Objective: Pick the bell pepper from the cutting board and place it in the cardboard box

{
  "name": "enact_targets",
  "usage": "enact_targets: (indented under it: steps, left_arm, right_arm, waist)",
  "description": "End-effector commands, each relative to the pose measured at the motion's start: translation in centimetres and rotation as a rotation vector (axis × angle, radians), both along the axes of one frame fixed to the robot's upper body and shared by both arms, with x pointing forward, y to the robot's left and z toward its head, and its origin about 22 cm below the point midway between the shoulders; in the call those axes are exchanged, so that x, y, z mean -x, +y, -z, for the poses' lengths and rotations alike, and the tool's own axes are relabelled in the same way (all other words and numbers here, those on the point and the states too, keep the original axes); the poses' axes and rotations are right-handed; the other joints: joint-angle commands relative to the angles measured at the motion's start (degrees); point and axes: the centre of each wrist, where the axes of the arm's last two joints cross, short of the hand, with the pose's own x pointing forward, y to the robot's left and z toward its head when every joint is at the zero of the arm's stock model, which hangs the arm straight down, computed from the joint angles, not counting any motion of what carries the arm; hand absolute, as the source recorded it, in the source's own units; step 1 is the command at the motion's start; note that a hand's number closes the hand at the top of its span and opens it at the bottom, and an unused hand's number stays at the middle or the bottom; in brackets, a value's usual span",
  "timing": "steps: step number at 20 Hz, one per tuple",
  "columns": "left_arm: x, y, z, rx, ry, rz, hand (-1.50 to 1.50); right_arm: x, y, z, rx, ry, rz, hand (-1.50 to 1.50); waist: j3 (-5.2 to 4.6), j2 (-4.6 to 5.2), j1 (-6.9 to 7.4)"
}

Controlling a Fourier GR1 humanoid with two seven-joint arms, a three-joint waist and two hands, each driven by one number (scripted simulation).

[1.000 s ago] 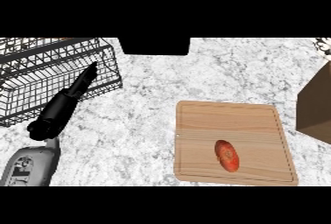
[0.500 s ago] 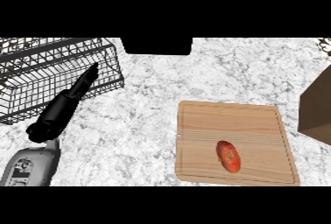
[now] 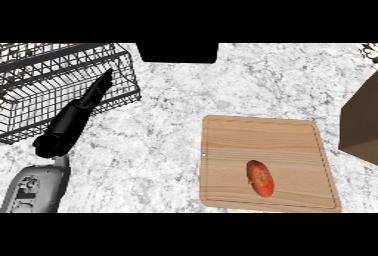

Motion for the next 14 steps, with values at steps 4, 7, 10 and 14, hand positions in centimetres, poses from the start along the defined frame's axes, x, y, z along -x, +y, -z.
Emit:
enact_targets:
  steps: [4,7,10,14]
  left_arm:
    - [0.6,0.8,0.7,0.012,0.006,-0.022,0.0]
    - [0.6,1.7,0.5,-0.004,0.014,-0.022,0.0]
    - [0.8,-0.3,0.6,0.014,0.001,-0.007,0.0]
    - [0.4,0.3,0.8,0.007,-0.005,0.004,0.0]
  right_arm:
    - [-1.3,0.0,3.7,-0.74,-0.09,-0.008,-1.5]
    - [-1.4,-1.0,3.3,-0.921,-0.044,0.086,-1.5]
    - [0.3,-4.5,0.7,-1.012,-0.063,0.216,-1.5]
    - [1.7,-6.2,0.7,-1.091,-0.094,0.272,-1.5]
  waist:
    - [0.05,-0.5,-0.52]
    - [-0.09,-0.5,-0.51]
    - [0.07,0.19,0.38]
    - [0.12,0.56,0.31]
